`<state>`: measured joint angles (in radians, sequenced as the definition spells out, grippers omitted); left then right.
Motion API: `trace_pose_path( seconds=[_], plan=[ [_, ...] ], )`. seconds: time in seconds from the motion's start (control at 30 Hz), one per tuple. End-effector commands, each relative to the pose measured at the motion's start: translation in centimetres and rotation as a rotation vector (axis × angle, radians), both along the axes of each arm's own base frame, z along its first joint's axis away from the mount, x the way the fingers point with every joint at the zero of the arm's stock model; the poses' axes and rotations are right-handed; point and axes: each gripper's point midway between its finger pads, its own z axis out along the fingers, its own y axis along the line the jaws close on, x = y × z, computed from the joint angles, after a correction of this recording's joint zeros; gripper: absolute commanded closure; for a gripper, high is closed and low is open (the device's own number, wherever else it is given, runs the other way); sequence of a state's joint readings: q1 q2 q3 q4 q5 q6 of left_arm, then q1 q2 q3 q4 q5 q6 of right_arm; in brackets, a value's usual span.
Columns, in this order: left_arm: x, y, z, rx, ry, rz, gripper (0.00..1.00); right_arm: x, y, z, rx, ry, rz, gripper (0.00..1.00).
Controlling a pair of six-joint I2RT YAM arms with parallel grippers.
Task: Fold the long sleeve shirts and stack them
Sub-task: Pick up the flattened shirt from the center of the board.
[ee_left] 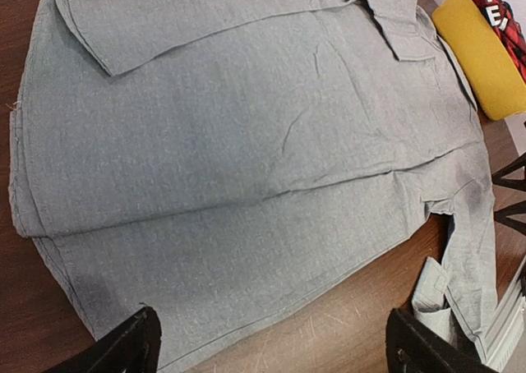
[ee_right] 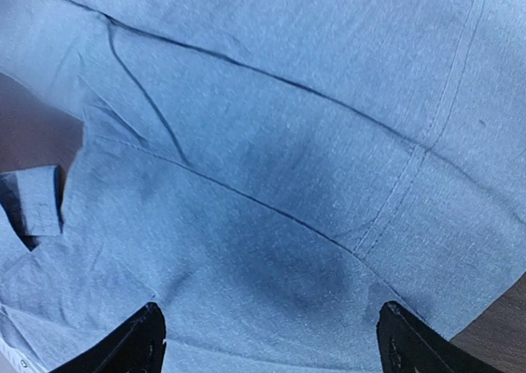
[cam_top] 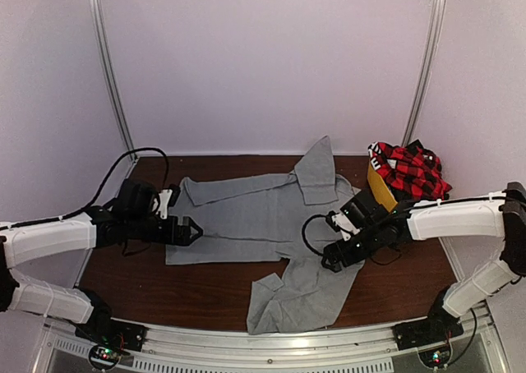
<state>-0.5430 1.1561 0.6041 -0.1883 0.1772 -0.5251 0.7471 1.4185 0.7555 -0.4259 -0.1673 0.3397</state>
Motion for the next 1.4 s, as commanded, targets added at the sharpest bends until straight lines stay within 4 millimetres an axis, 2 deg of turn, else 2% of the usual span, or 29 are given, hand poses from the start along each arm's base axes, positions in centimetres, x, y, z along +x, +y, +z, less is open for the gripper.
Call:
trace_pose_path(
  seconds=[0.0,0.23,0.4,0.67,0.83,1.1,1.37],
  plan=[
    [0.3,0.0,1.6,0.006,-0.042,-0.010,0.04,-0.5,0.1,-0.7,-0.037,0.029,0.022,0.12],
    [0.5,0.0,1.4,0.027,-0.034,-0.015,0.08,-2.0,-0.3,-2.6,-0.099,0.075,0.044,0.22],
    [0.9,0.3,1.8,0.052,-0.048,-0.008,0.10,-3.7,1.0,-2.3,-0.068,0.080,0.089,0.24],
    [1.0,0.0,1.7,0.040,-0.039,-0.013,0.11,-4.3,0.6,-3.5,-0.112,0.092,0.088,0.29],
    [0.7,0.1,1.5,0.043,-0.036,-0.012,0.12,-4.5,0.3,-4.0,-0.141,0.086,0.073,0.38],
    [1.1,-0.1,1.9,0.042,-0.045,-0.014,0.13,-4.2,-0.9,-4.0,-0.186,0.026,0.006,0.57],
    [0.8,-0.1,1.5,0.050,-0.038,-0.032,0.13,-3.1,-1.5,-2.7,-0.180,-0.053,-0.044,0.92]
  ],
)
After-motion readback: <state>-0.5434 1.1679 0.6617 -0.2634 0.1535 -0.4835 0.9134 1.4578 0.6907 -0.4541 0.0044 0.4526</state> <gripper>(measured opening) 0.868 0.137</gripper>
